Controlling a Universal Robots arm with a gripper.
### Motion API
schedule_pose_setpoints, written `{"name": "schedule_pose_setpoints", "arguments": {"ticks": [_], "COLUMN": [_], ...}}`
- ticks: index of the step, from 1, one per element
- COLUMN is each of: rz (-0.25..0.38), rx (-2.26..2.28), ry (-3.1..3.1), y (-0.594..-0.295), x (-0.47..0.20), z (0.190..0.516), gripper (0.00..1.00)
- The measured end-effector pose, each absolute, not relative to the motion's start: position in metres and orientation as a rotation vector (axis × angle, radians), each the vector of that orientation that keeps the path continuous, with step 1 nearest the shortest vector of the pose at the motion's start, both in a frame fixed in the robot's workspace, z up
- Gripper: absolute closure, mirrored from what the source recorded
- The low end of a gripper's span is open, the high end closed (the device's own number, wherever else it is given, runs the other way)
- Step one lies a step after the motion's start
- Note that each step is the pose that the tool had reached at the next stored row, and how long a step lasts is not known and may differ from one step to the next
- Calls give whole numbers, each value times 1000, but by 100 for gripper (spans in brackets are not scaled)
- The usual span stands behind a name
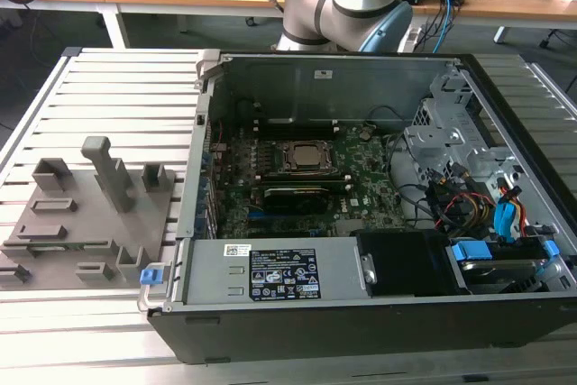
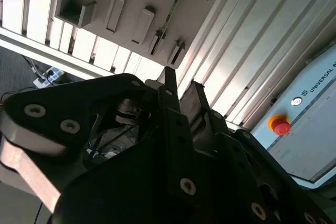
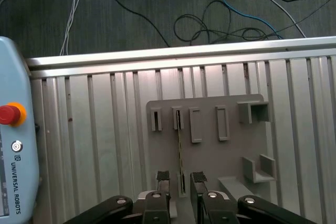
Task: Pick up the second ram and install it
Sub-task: 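Pick up the second ram and move it above second insertion slot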
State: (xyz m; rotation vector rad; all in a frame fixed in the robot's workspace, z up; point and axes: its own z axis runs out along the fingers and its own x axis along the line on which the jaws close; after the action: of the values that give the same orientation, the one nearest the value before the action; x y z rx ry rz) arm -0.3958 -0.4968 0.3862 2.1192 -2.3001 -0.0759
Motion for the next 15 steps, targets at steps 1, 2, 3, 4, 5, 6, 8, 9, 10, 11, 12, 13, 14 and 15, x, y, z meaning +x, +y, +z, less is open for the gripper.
{"name": "schedule_pose_setpoints", "arguments": {"ticks": [1,2,3,4,5,6,8,9,10,11,12,13,14,15], "rz": [-76,-76,-76,-76,-76,-76,-76,-76,-76,-76,-76,-76,-76,-76], "rx": [2119,2120,2120,2120,2120,2121,2122,2123,2123,2123,2124,2124,2125,2125], "ry": [-2300,-2299,-2299,-2299,-2299,-2298,-2297,-2296,-2296,-2296,-2295,-2295,-2295,-2294], "y": [-497,-497,-497,-497,-497,-497,-497,-497,-497,-497,-497,-497,-497,-497], "x": [-395,-395,-395,-394,-394,-394,-394,-394,-394,-394,-394,-394,-394,-394], "z": [386,385,383,382,380,379,376,374,373,371,370,368,367,366], "gripper": [70,70,70,70,70,70,70,70,70,70,70,70,70,70]}}
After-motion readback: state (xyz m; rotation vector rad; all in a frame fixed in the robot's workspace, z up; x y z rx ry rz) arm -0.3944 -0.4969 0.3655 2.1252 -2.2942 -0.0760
